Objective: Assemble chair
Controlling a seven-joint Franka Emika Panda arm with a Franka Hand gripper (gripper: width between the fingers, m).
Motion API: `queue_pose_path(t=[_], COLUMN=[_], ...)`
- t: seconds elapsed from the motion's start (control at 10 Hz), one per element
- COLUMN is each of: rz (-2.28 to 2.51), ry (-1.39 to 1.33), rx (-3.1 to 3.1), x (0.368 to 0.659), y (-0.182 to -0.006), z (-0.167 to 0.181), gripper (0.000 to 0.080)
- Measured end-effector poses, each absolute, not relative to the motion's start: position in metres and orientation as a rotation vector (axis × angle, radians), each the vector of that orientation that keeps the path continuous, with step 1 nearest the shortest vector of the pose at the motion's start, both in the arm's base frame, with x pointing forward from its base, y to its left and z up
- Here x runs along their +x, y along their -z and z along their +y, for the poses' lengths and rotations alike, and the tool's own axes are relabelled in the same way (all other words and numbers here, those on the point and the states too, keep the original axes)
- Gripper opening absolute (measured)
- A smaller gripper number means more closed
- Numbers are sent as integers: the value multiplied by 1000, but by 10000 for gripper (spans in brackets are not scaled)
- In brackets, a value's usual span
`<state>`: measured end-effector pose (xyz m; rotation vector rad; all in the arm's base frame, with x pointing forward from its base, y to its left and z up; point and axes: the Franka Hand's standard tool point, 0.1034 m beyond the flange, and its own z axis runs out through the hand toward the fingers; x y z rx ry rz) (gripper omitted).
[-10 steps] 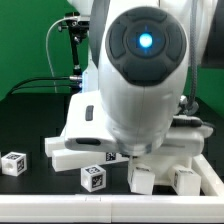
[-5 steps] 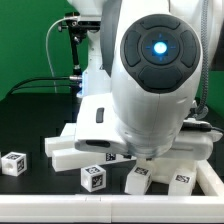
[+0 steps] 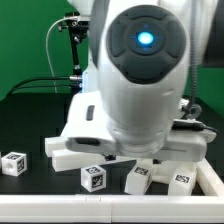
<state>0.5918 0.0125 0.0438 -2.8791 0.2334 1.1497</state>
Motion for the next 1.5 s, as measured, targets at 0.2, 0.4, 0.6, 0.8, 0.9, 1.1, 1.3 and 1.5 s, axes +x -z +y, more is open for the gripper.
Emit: queue_pose_path(t=[0.2, 0.4, 0.6, 0.8, 0.9, 1.1, 1.3, 1.5], rz=[242, 250, 291, 299, 300, 303, 455, 802], ry=[-875, -723, -467, -205, -99, -37, -56, -149], rx=[-2960, -2973, -3009, -3058, -3073, -3082, -3048, -2964], x=[615, 602, 577, 565, 567, 567, 551, 525], y=[-63, -84, -108, -118, -116, -113, -102, -77], z=[4, -18, -33, -24, -26, -27, -49, -60], gripper=[646, 649, 649, 649, 649, 649, 649, 649])
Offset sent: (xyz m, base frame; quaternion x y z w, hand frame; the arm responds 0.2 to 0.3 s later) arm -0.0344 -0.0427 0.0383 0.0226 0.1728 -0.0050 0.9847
